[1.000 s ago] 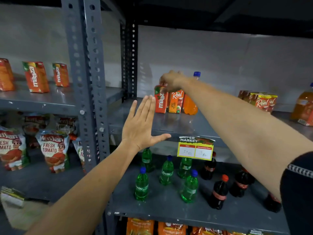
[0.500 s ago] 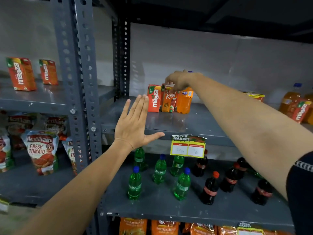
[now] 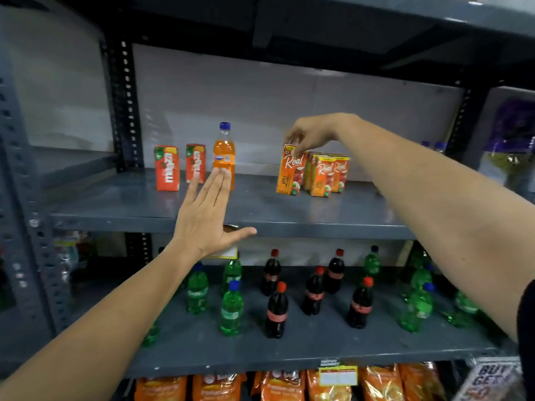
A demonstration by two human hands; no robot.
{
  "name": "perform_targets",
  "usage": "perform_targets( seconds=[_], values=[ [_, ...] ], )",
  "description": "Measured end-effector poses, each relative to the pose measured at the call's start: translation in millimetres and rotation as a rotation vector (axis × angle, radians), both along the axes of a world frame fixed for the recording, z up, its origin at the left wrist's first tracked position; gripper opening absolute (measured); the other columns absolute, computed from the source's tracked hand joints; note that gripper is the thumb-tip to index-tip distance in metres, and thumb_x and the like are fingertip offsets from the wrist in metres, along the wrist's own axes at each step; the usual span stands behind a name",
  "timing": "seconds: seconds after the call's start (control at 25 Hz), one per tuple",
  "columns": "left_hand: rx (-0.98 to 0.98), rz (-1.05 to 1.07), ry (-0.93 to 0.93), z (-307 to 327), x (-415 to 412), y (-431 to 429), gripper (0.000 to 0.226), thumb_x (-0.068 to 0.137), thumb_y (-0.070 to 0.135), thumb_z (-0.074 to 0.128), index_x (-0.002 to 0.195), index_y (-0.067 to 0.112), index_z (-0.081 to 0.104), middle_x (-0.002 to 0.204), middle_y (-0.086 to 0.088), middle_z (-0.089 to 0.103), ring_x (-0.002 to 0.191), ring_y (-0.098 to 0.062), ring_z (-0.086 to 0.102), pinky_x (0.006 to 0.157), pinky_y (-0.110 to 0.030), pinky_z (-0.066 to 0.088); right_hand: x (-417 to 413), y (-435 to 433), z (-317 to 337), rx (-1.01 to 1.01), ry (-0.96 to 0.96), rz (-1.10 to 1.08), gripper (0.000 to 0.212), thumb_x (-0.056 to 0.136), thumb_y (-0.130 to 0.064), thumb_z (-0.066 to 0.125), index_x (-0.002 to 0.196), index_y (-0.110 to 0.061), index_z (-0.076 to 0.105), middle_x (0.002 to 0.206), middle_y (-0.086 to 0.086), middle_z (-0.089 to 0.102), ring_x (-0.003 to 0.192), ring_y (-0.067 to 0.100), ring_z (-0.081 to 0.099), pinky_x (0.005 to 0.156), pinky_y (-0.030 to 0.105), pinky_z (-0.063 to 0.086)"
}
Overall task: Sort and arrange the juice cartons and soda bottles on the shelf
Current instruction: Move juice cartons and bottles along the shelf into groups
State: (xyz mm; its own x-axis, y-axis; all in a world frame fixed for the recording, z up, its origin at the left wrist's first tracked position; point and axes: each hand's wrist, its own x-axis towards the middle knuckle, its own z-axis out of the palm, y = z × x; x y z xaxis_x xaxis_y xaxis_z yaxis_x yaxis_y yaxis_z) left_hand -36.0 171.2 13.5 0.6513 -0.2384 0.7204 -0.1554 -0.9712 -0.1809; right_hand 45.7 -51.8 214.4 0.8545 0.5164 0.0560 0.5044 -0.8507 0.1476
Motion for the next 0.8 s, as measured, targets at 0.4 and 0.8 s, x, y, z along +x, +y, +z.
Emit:
perform_targets(
  seconds=[0.4,0.8],
  values=[
    [0.034,0.032,0.039,-3,26,-151,0.114,0.075,0.087,0.016,0.149,-0.001,0.015,0.156,-0.016,0.023,0.147,-0.025,0.014,0.120,-0.048,0.006,33,-146,2,-0.004,-0.038,-0.088,0.036,0.090,-0.014,0.059,0.125,-0.005,0.056,0.126,0.011,0.060,0.114,0.027,0.056,0.096,0.037,0.044],
    [0.049,0.123,0.057,-4,27,-157,0.111,0.077,0.085,0.018,0.148,0.000,0.014,0.155,-0.016,0.024,0.146,-0.026,0.015,0.119,-0.047,0.007,78,-156,-42,0.027,-0.065,-0.048,0.041,0.090,-0.017,0.057,0.130,-0.007,0.053,0.130,0.012,0.059,0.119,0.026,0.054,0.099,0.037,0.042]
  ],
)
